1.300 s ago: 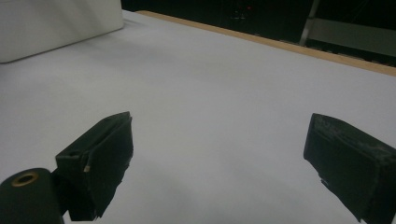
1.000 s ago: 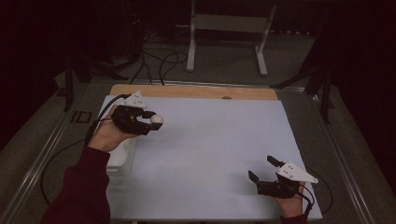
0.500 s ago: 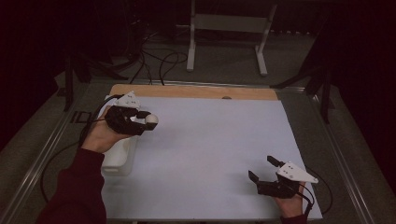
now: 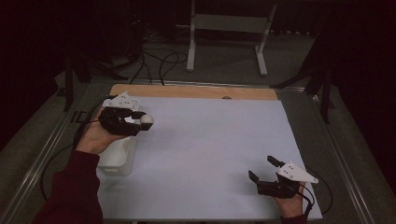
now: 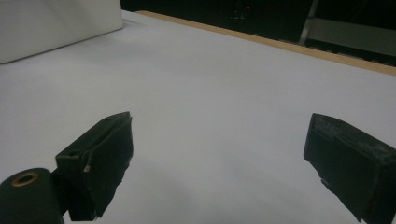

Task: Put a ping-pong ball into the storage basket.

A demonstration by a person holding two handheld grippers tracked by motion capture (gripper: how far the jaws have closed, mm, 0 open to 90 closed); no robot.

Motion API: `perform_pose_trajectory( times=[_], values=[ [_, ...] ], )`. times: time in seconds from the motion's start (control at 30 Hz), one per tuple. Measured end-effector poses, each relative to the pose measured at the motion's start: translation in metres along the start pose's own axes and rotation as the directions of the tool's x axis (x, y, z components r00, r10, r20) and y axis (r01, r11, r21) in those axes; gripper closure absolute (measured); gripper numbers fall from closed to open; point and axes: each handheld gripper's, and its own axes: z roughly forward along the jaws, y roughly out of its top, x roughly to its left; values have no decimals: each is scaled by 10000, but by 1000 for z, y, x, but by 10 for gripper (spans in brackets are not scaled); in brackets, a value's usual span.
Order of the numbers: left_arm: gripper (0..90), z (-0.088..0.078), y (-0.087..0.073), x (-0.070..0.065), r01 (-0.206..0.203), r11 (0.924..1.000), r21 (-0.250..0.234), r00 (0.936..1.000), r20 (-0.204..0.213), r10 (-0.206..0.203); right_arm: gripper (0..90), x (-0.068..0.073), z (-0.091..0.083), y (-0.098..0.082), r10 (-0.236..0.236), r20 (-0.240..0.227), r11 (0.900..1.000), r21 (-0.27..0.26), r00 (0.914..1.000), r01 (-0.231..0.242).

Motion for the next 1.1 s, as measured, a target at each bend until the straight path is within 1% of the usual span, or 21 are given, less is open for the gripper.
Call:
perform_pose_trajectory(
  times=[0.47,1.1],
  values=[
    [511,-7,-8,3,102,9999,-26,9999,-47,-102,81,0,0,0,9,4,10000,-26,10000,-9],
    [510,-21,-19,8,219,9997,-112,9993,-293,-223,81,1,0,0,7,12,10000,-13,10000,-7]
  ],
)
